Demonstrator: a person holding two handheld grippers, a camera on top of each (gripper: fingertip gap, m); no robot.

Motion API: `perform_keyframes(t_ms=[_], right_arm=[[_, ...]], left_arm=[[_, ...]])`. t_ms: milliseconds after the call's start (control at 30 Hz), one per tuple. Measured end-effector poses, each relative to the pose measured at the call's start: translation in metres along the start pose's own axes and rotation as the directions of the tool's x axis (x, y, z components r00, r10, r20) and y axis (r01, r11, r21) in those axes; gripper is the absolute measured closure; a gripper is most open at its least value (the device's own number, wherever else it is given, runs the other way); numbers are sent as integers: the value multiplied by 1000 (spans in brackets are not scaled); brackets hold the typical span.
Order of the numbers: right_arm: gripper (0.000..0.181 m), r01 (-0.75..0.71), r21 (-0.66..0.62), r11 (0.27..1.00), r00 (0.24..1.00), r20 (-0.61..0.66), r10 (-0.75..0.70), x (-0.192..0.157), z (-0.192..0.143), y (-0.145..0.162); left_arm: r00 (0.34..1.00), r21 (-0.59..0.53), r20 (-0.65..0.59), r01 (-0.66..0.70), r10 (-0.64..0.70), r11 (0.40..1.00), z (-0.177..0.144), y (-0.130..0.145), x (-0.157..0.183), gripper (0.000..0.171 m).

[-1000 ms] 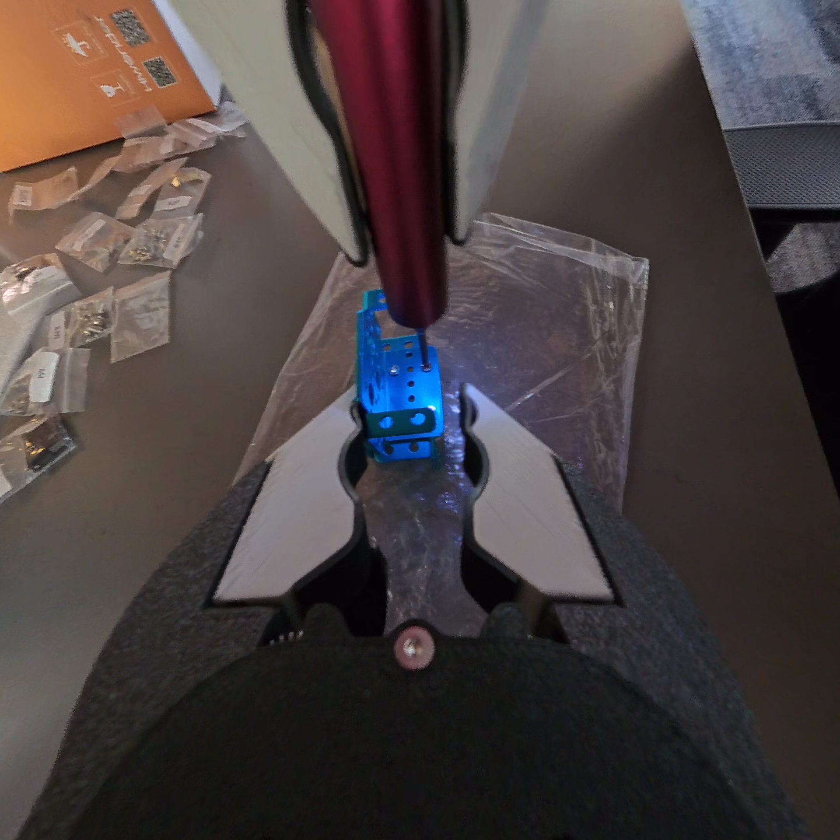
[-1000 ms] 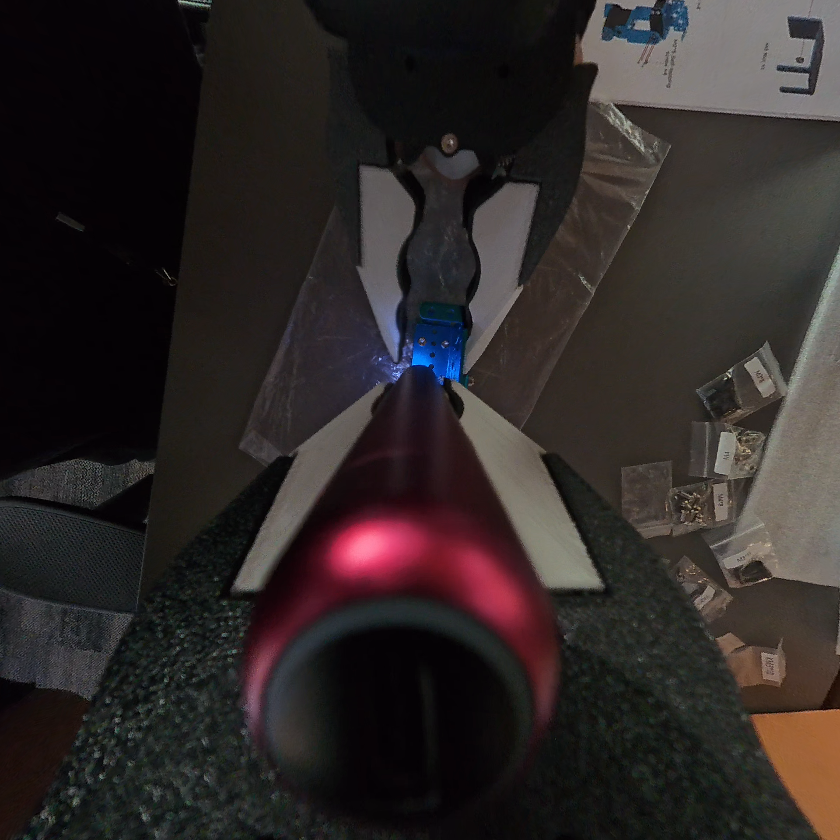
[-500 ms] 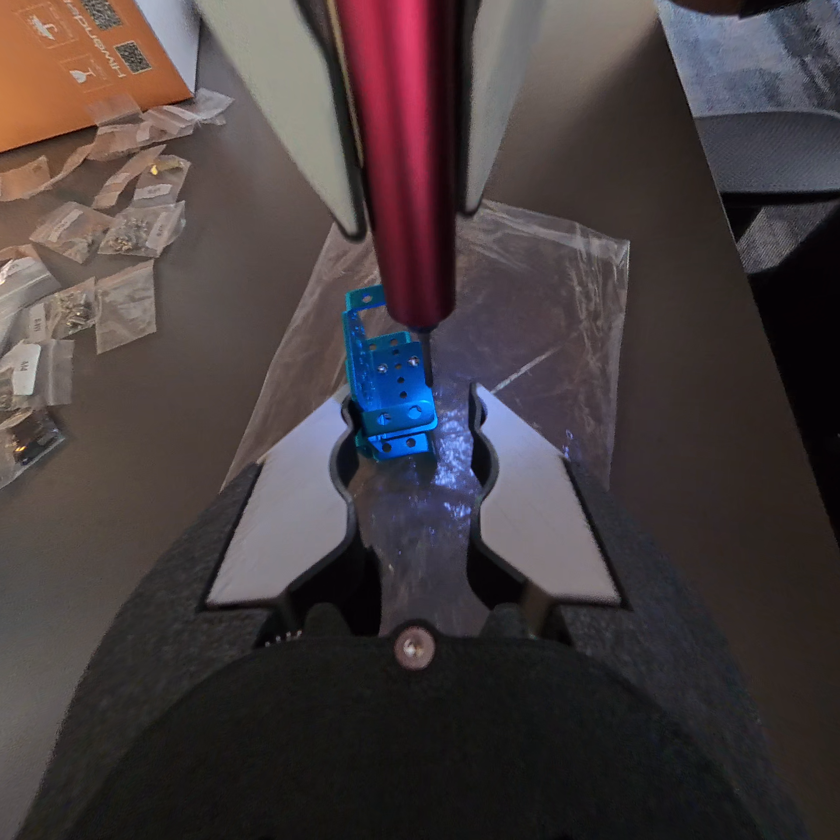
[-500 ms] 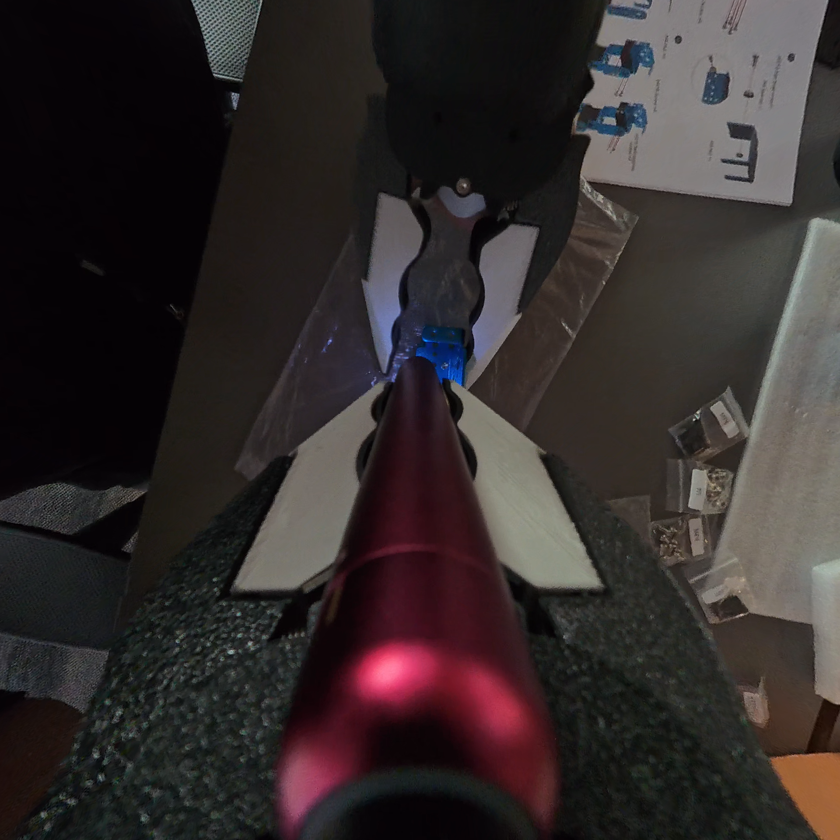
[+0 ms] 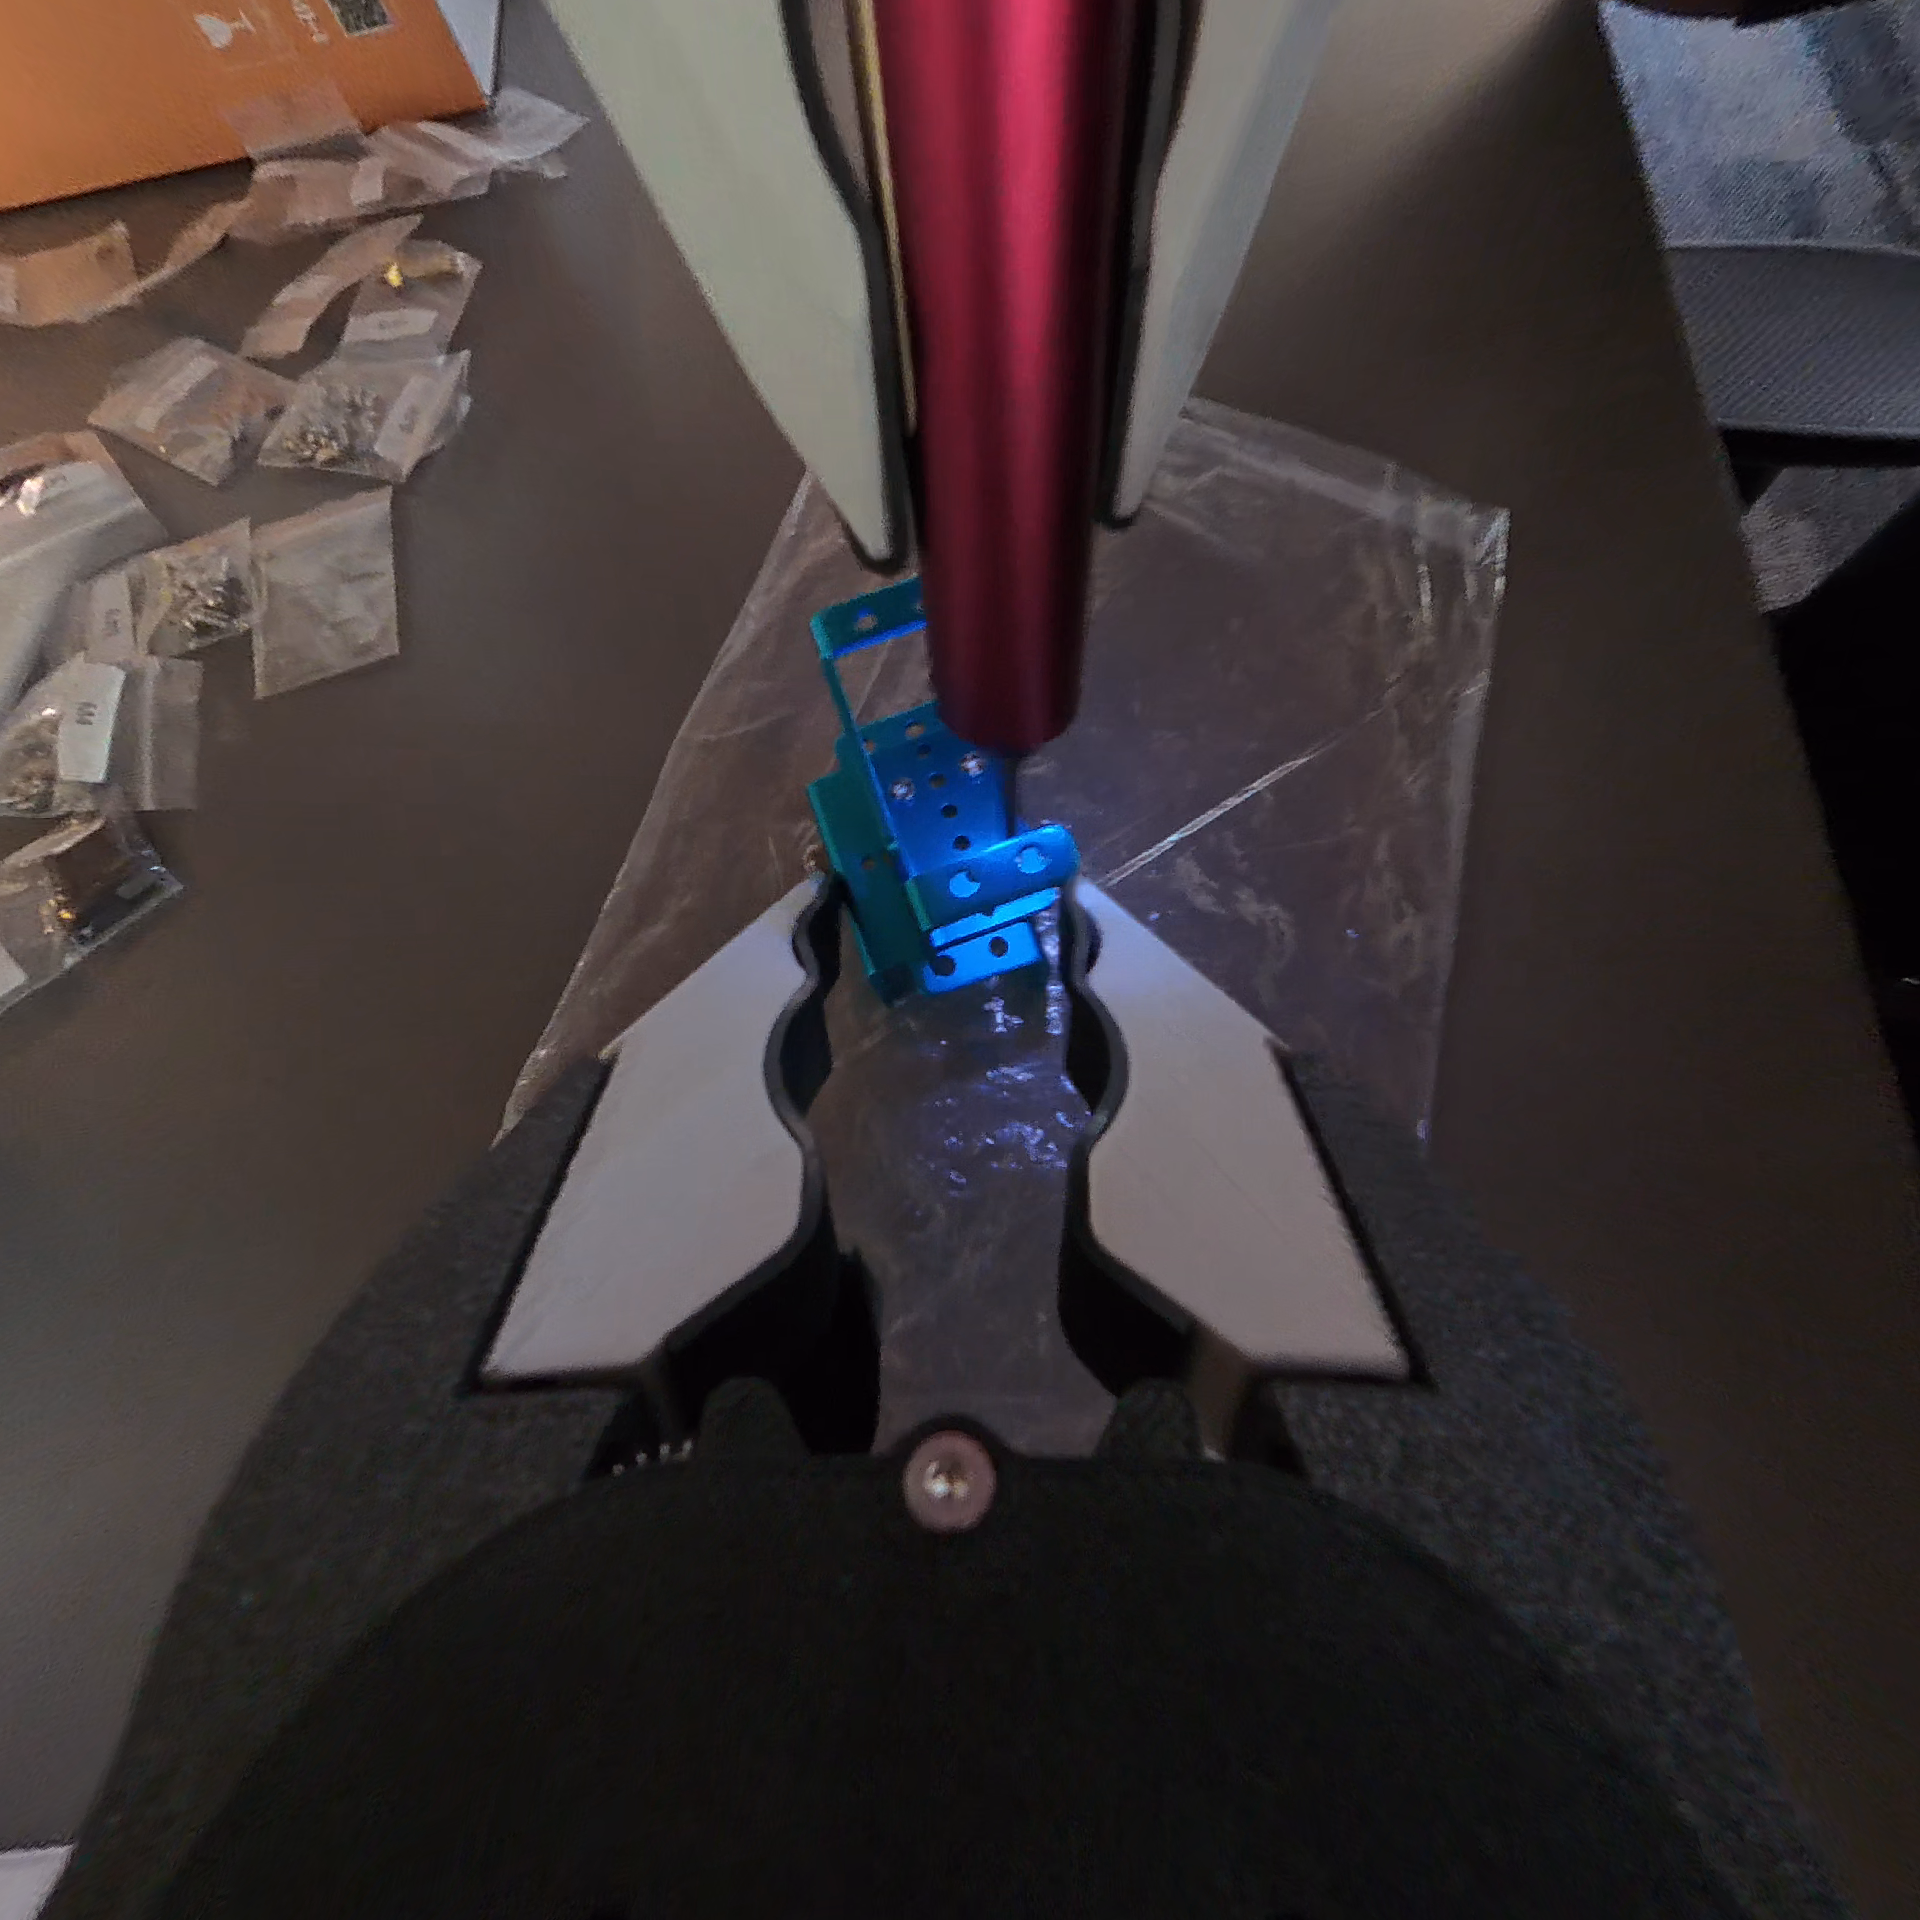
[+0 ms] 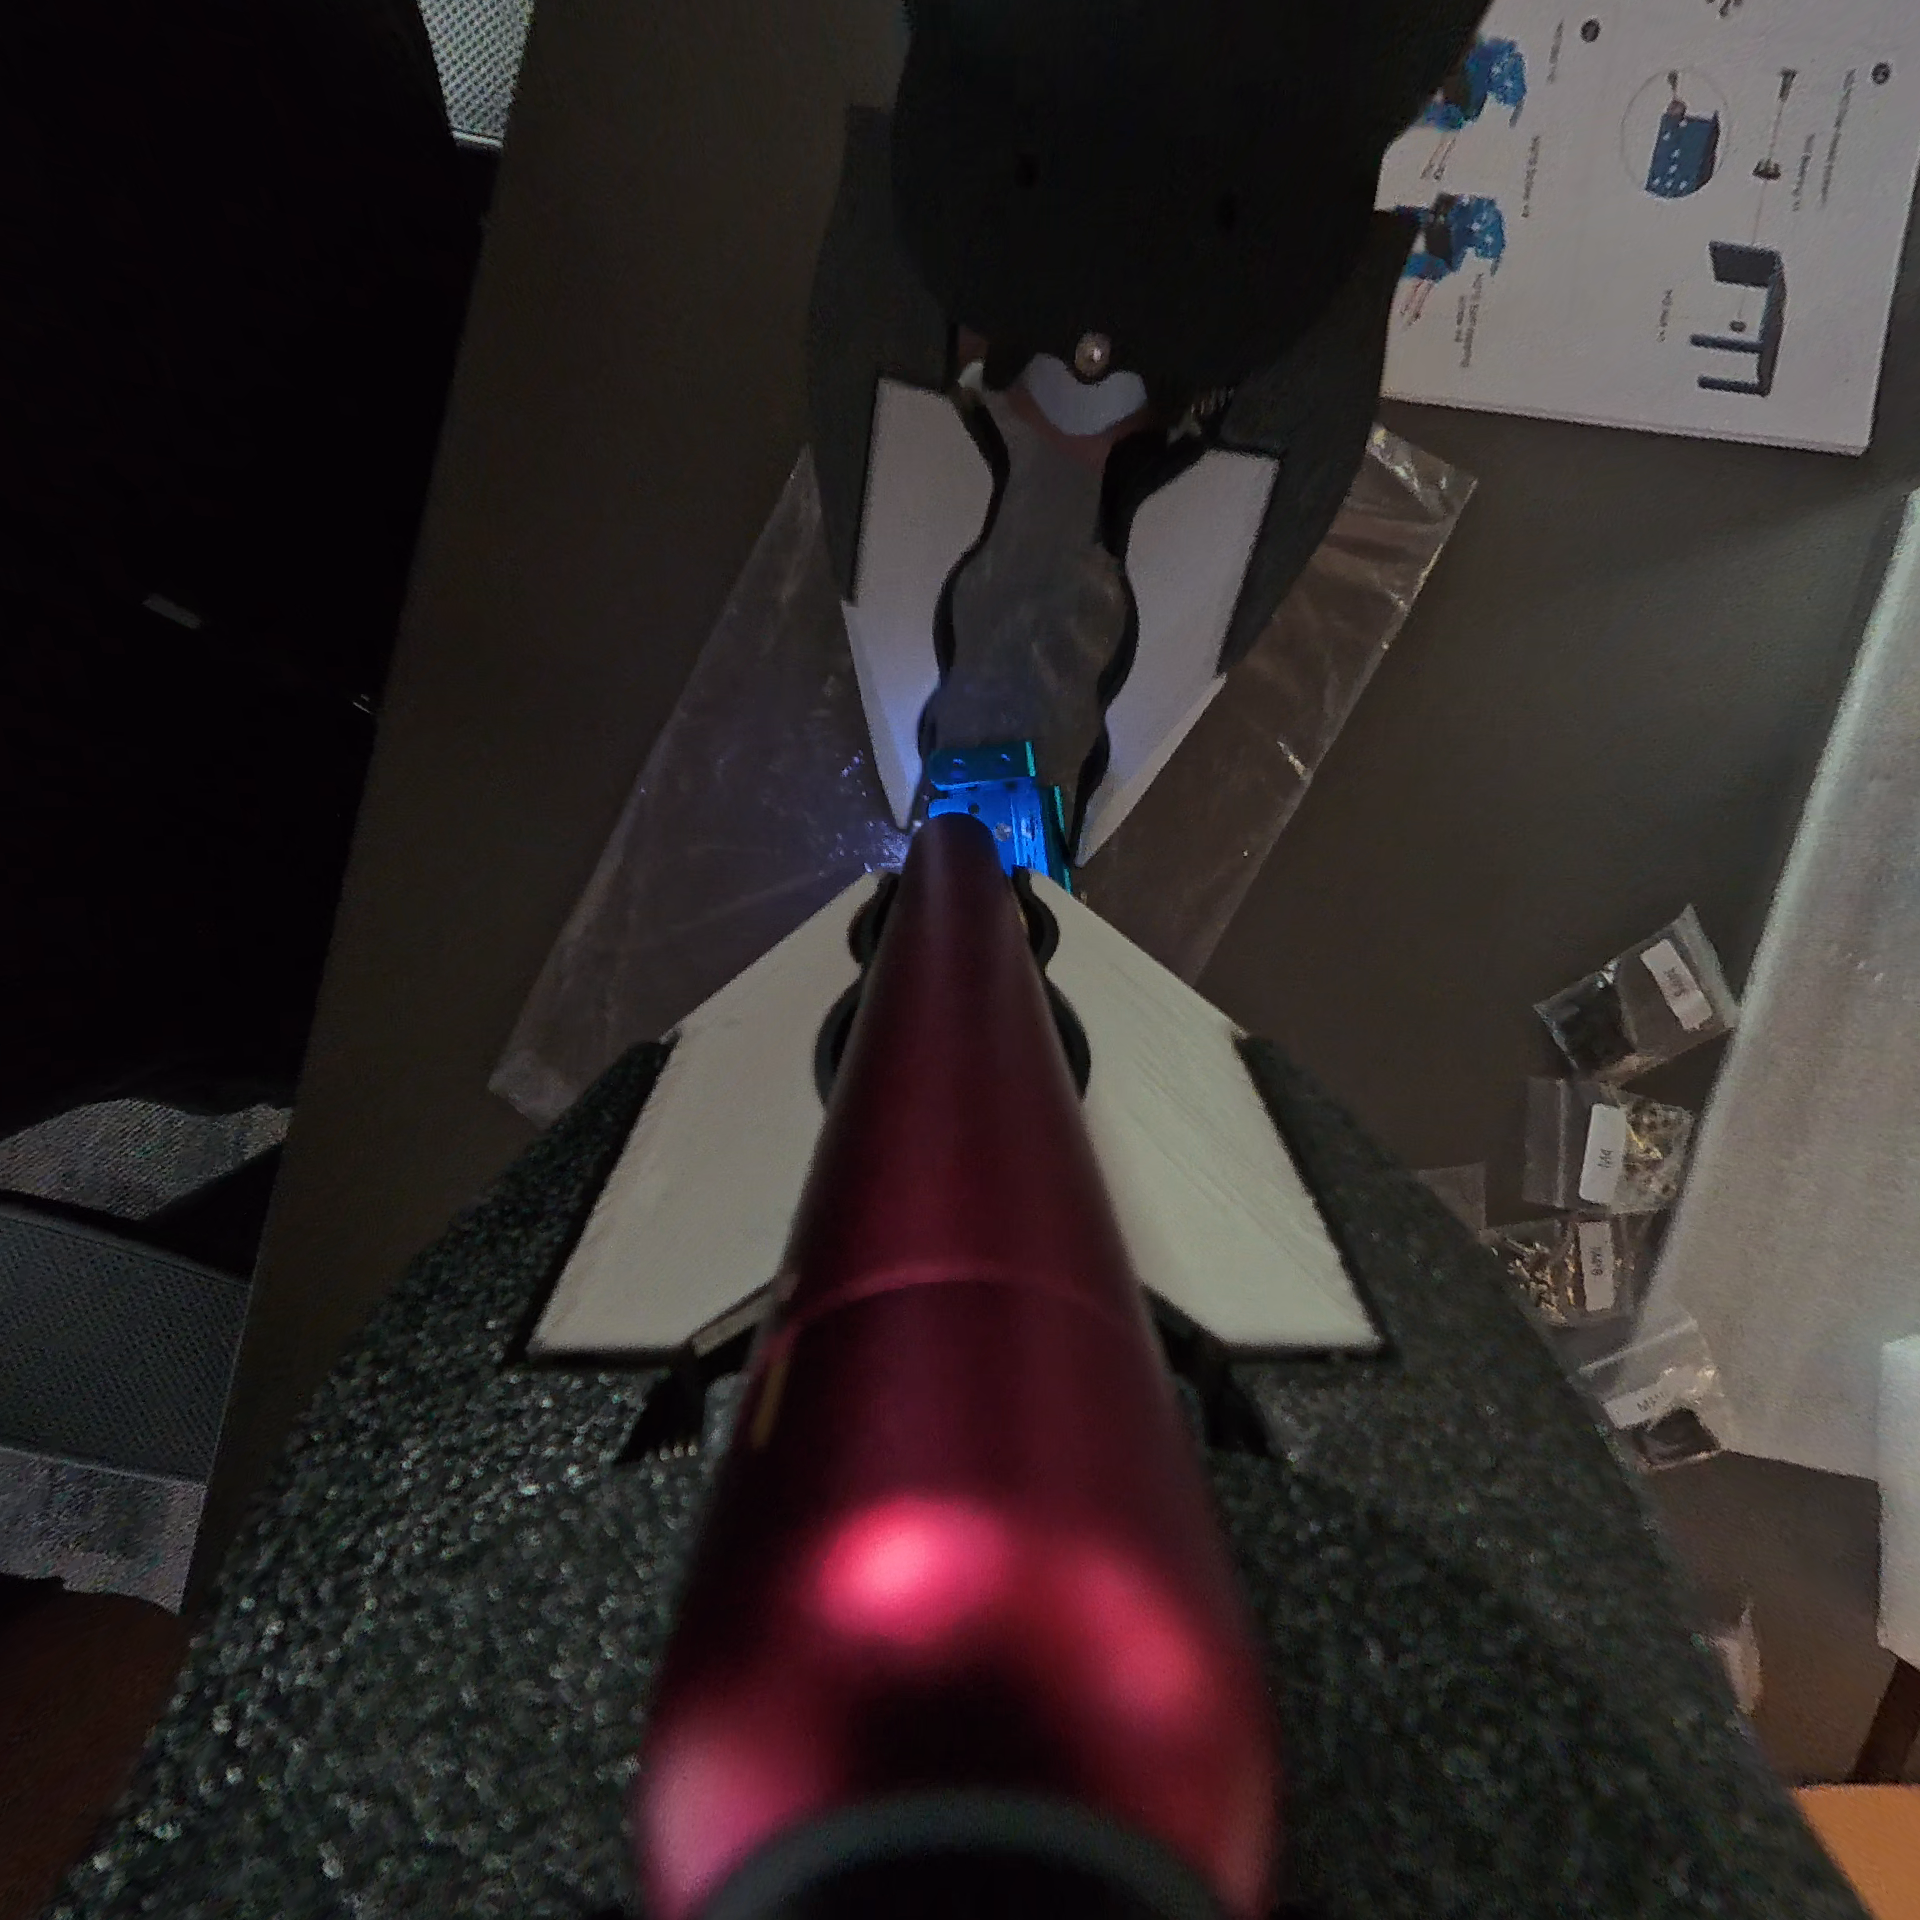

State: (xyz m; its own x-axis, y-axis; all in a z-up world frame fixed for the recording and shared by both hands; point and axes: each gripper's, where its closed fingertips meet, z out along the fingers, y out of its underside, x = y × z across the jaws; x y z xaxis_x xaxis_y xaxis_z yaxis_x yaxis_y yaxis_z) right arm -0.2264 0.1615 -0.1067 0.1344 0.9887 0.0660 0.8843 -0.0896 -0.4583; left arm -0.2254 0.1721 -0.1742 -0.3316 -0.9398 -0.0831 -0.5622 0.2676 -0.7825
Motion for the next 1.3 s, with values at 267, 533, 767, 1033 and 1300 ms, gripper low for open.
perform_keyframes(t_ms=[267, 533, 767, 1033, 1300], right_arm=[[161, 11, -21, 1000, 1000, 20, -10, -3, -1, 0], [160, 11, -32, 999, 1000, 19, -11, -2, 0, 2], [160, -2, -44, 999, 1000, 22, 3, -1, -2, 4], [160, 9, -90, 996, 1000, 12, -8, -3, 1, 1], [160, -6, -122, 992, 1000, 19, 8, -2, 1, 0]], left_arm=[[1000, 3, 0, -11, 11, 1000, 1, 1, 0, 131], [1000, 3, 0, -18, 18, 1000, 1, 1, 0, 131], [1000, 3, 0, -21, 21, 1000, 1, 1, 0, 131], [1000, 4, -2, -20, 20, 1000, 2, 1, 0, 131], [1000, 3, 3, -22, 22, 1000, 2, 1, 0, 131]])
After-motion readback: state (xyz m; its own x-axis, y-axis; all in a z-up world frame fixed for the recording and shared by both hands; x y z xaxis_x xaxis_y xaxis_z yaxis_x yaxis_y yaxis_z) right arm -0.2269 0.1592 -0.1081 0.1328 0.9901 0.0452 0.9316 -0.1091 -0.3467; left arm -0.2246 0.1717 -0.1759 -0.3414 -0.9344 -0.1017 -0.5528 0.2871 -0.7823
